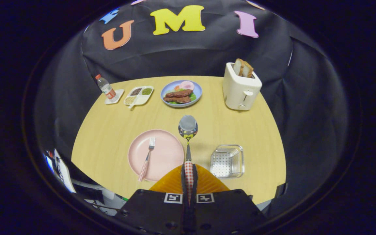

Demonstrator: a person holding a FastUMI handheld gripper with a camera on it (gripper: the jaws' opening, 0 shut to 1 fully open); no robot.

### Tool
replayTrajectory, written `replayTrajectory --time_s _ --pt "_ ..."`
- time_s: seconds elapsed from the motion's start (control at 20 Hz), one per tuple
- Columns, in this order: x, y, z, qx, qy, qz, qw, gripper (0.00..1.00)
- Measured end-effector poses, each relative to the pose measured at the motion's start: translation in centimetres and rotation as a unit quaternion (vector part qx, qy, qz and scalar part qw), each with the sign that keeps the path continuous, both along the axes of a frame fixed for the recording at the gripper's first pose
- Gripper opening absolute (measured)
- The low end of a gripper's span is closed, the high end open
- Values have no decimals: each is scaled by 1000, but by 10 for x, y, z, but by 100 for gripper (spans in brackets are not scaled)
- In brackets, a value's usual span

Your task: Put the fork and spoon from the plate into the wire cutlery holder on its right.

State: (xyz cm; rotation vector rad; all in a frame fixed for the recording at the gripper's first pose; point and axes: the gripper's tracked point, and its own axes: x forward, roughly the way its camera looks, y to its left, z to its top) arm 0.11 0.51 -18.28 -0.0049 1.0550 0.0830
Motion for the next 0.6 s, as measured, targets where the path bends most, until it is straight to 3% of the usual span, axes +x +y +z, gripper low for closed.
replayTrajectory --time_s 0.3,0.6 --pt "-18 -61 5 -11 113 -4 994 1" --pt "-30 -71 -25 15 240 -32 970 1"
